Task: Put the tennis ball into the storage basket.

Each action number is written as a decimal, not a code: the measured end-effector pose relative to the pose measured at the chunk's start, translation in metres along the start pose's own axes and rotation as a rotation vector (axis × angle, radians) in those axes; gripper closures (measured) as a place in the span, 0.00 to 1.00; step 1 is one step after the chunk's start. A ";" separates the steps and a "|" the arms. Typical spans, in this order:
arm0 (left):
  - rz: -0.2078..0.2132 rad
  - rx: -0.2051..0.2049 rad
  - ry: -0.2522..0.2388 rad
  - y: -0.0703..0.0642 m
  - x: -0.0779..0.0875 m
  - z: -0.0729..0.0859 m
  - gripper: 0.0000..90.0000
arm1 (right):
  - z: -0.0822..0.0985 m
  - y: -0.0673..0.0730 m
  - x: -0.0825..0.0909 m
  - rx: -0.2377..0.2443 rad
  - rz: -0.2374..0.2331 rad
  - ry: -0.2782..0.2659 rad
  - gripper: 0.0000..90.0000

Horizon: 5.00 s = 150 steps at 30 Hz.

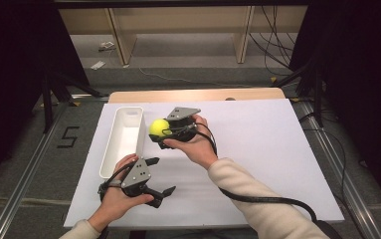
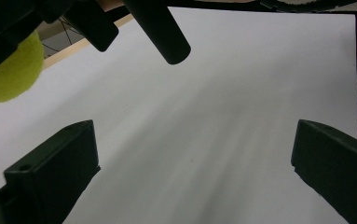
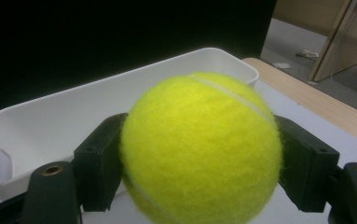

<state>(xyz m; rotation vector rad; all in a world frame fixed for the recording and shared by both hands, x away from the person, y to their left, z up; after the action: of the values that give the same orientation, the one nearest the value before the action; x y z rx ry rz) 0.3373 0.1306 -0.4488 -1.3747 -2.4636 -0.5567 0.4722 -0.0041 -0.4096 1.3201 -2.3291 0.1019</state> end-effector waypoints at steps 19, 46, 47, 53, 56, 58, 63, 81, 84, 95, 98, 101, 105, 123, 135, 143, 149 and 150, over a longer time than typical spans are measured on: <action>0.003 -0.003 0.002 -0.001 -0.001 0.000 0.00 | -0.008 0.003 -0.005 0.008 -0.006 -0.007 0.29; -0.002 0.000 -0.003 0.000 0.000 -0.001 0.00 | -0.015 0.012 -0.013 0.011 -0.031 -0.013 0.29; -0.002 0.001 -0.004 0.001 0.000 -0.001 0.00 | -0.016 0.012 -0.013 0.012 -0.031 -0.016 0.29; -0.003 -0.002 -0.003 0.000 0.000 -0.001 0.00 | -0.018 0.014 -0.015 0.017 -0.031 -0.019 0.29; -0.003 -0.003 -0.004 0.000 0.000 -0.001 0.00 | -0.018 0.015 -0.017 0.017 -0.034 -0.011 0.29; -0.002 -0.005 -0.004 0.000 0.000 -0.001 0.00 | -0.018 0.016 -0.018 0.018 -0.036 -0.009 0.29; -0.002 -0.003 -0.004 0.000 0.000 -0.001 0.00 | -0.021 0.017 -0.019 0.016 -0.035 -0.013 0.29; -0.001 -0.003 -0.004 0.000 0.000 -0.001 0.00 | -0.021 0.019 -0.024 0.019 -0.048 -0.012 0.29; 0.000 -0.004 -0.004 0.000 0.000 -0.001 0.00 | -0.021 0.020 -0.025 0.021 -0.049 -0.007 0.29; 0.000 -0.004 -0.004 0.000 0.000 -0.001 0.00 | -0.023 0.021 -0.027 0.026 -0.050 -0.012 0.29; 0.001 -0.005 -0.003 0.000 0.000 -0.001 0.00 | -0.022 0.022 -0.028 0.023 -0.051 -0.009 0.29; 0.001 -0.007 -0.002 0.000 0.000 -0.001 0.00 | -0.022 0.022 -0.029 0.023 -0.051 -0.007 0.29; 0.001 -0.006 -0.004 0.000 0.000 -0.001 0.00 | -0.024 0.022 -0.029 0.024 -0.052 -0.006 0.29; 0.003 -0.008 -0.003 0.000 0.000 -0.001 0.00 | -0.027 0.025 -0.034 0.031 -0.058 -0.003 0.29; 0.004 -0.007 -0.003 0.000 0.000 -0.001 0.00 | -0.029 0.026 -0.037 0.035 -0.061 -0.002 0.29; 0.004 -0.009 -0.003 -0.001 0.000 -0.001 0.00 | -0.030 0.027 -0.039 0.032 -0.062 -0.005 0.29; 0.005 -0.009 -0.002 -0.001 0.000 -0.001 0.00 | -0.031 0.027 -0.040 0.027 -0.063 -0.003 0.29; 0.004 -0.010 -0.002 -0.001 0.000 -0.001 0.00 | -0.031 0.027 -0.040 0.030 -0.064 -0.002 0.29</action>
<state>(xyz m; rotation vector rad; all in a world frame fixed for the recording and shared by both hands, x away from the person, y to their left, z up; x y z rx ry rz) 0.3367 0.1299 -0.4481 -1.3848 -2.4621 -0.5678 0.4785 0.0514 -0.3946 1.4084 -2.2930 0.1164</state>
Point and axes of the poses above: each handheld gripper's, and its own axes: x roughly backward along the jaws, z roughly out of its underside, y roughly to its left, the point moved 2 cm from there along -x, roughly forward along the jaws, and after that the axes turned 8 degrees about -x, right-handed, at the moved point
